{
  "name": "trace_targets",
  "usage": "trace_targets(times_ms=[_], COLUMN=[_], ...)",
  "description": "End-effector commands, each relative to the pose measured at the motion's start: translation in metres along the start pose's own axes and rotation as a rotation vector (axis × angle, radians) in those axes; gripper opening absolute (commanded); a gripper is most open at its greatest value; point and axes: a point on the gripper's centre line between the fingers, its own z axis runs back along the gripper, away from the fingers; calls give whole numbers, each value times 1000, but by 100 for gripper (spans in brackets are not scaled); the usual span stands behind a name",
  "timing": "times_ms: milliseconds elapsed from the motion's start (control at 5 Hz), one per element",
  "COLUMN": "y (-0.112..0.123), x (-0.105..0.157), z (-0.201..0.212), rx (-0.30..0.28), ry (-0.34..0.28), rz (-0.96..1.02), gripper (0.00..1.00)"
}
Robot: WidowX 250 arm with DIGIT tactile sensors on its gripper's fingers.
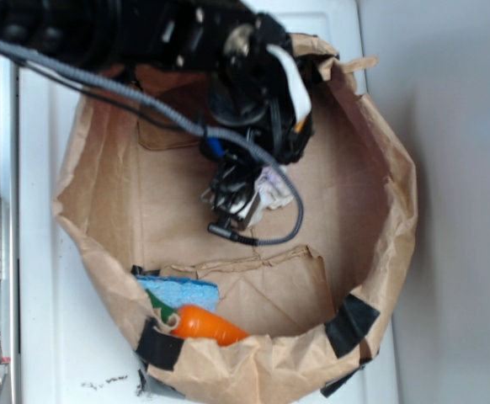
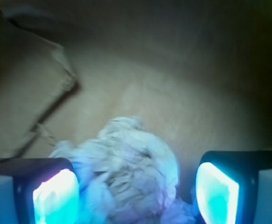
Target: Grab the white paper.
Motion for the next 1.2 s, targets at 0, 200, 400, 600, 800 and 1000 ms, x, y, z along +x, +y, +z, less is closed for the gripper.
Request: trace_targets(times_ms=[0, 200, 400, 600, 800, 1000], y=[5, 7, 7, 10, -1, -5], x=[16, 22, 27, 32, 30, 37], z=[-10, -4, 26, 76, 128, 160], rx=[38, 19, -60, -215, -251, -275], ry=[9, 8, 6, 3, -77, -51], rz=[-30, -12, -17, -24, -85, -72], gripper=[0, 0, 0, 0, 0, 0])
